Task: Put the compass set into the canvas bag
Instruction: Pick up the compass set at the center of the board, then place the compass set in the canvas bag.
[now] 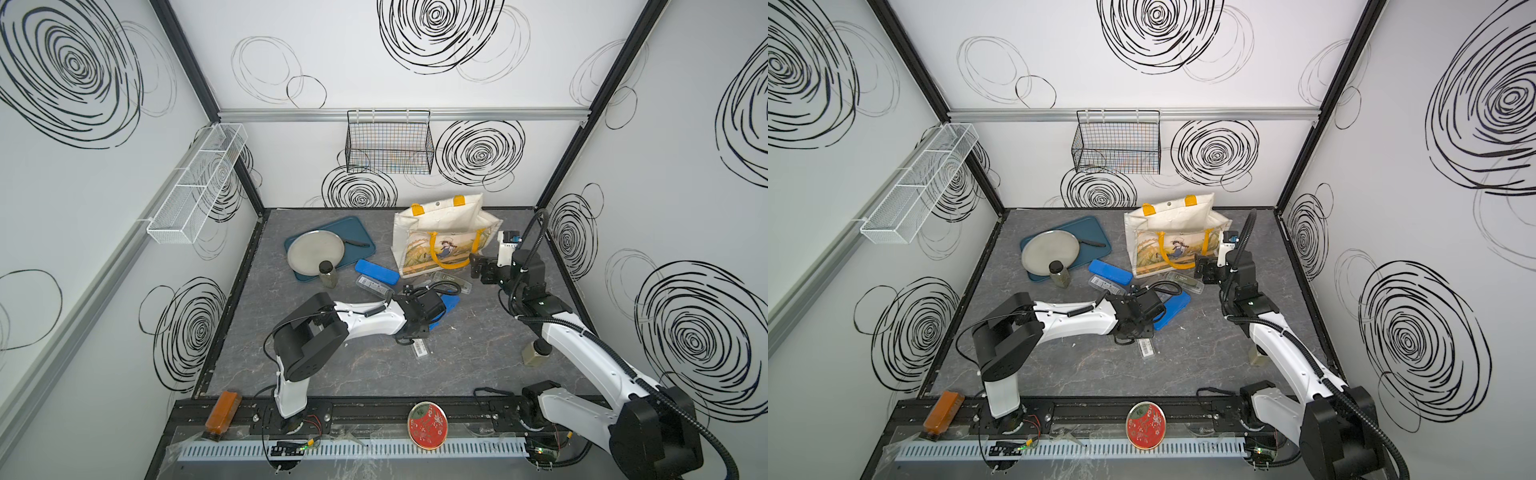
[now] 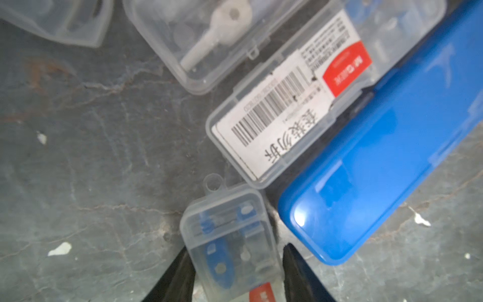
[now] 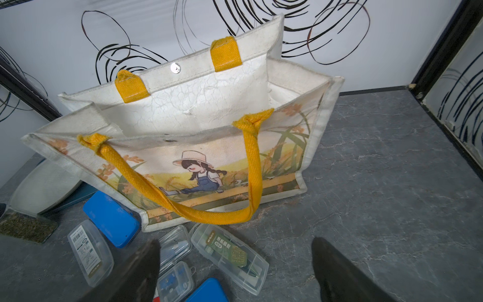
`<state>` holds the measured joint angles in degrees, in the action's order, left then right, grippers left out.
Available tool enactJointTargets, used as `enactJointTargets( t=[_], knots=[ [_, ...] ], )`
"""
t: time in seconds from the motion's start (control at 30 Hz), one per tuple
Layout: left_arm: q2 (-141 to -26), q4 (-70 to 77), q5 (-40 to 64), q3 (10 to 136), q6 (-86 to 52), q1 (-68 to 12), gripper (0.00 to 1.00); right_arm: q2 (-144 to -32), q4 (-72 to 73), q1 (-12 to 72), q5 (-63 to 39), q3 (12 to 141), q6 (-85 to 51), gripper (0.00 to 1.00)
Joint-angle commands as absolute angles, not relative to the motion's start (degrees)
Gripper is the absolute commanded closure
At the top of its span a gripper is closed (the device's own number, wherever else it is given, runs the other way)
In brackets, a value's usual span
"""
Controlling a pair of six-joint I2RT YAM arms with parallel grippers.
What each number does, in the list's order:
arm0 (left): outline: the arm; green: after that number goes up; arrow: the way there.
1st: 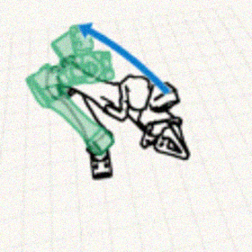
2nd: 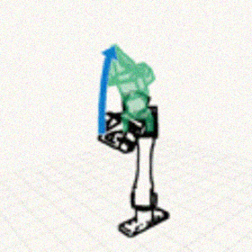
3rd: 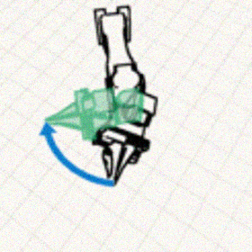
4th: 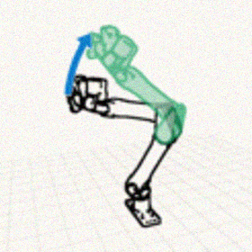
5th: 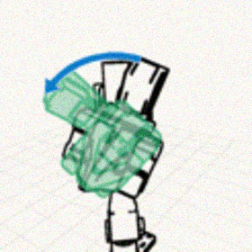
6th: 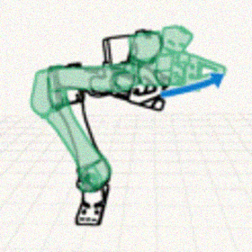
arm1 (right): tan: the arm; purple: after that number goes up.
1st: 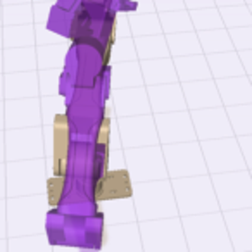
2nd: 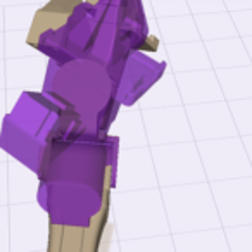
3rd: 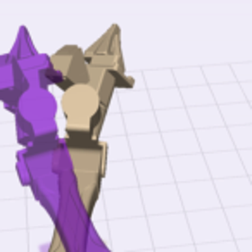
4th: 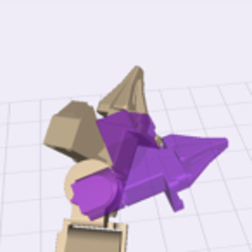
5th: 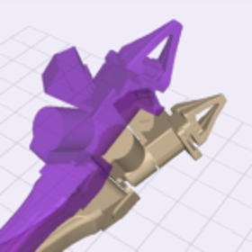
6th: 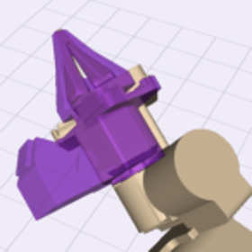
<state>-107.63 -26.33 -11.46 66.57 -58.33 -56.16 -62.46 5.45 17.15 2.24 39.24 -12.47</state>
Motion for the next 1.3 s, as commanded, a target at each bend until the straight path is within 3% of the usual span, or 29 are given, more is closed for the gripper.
enactJointTargets(
  t=[0.0,0.23,0.6,0.87,1.1,1.27],
  knots=[
    [-102.9,-24.5,-17.6,62.5,-58.4,-56.0,0.54,-63.0,8.2,17.5,-0.1,39.1,-13.2,0.07],
    [-90.0,-11.0,-24.6,52.5,-55.5,-55.3,0.53,-62.8,12.4,19.7,-3.1,38.2,-10.5,0.08],
    [-75.6,25.7,-17.5,32.2,-52.2,-43.6,0.54,-68.4,13.2,27.8,-27.2,41.5,-2.1,0.11],
    [-75.3,38.8,-8.4,31.0,-50.1,-36.1,0.54,-77.4,14.0,34.2,-28.9,45.4,-6.4,0.22],
    [-76.6,46.0,-2.5,30.7,-47.8,-35.1,0.54,-83.9,17.3,36.7,-29.7,47.7,-8.6,0.23],
    [-76.9,48.3,-0.9,29.7,-48.1,-35.2,0.53,-88.7,18.3,36.7,-33.7,51.0,-10.1,0.32]
  ],
)
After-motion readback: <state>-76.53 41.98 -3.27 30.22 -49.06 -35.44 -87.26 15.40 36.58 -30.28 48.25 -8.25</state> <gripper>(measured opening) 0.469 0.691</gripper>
